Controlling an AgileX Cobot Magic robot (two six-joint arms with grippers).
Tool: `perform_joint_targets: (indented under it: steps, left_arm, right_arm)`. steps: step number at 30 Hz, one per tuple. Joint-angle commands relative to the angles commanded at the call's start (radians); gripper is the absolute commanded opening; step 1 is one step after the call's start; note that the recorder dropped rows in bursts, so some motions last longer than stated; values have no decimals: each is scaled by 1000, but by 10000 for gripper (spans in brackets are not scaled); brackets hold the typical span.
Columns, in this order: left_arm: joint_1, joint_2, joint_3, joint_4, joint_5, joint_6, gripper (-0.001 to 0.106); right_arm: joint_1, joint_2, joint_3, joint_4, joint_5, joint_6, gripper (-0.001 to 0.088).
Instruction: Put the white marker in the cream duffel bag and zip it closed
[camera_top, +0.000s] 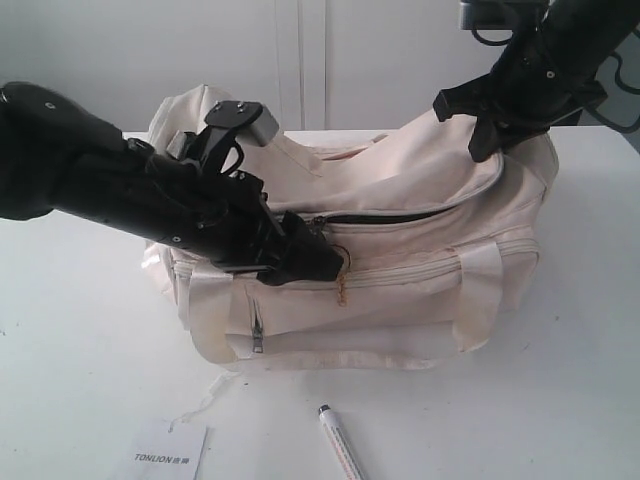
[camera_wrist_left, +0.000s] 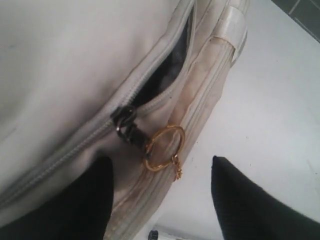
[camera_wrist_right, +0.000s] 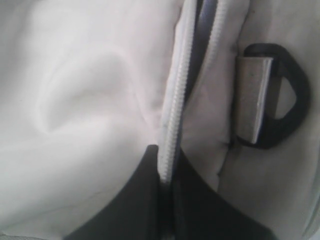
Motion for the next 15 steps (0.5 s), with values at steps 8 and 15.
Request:
perform_joint_targets:
  steps: [8, 15]
  left_arm:
    - [0, 40, 0, -119, 5, 104, 613]
    - [0, 49, 0, -119, -1, 104, 275]
  right_arm:
    - [0, 0, 0, 0, 0, 0, 0]
    - [0, 0, 0, 0, 0, 0, 0]
